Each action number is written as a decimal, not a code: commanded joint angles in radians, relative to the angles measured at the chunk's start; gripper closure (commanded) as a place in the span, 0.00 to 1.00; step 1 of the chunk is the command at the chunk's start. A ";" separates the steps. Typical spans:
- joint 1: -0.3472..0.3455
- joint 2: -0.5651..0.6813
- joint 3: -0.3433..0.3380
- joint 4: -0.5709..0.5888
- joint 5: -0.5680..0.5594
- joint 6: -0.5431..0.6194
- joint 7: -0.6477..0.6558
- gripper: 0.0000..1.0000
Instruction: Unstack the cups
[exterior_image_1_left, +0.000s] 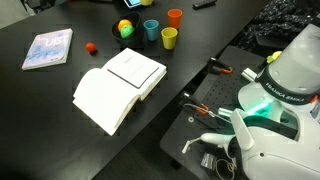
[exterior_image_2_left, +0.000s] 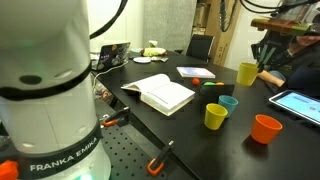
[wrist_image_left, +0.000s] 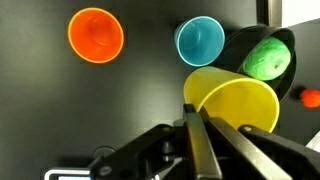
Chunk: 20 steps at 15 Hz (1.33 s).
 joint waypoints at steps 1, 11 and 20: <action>0.005 0.033 -0.027 0.019 -0.045 0.028 0.019 0.99; -0.032 0.176 -0.032 0.060 -0.040 0.129 0.008 0.99; -0.070 0.309 -0.030 0.135 -0.042 0.132 0.018 0.99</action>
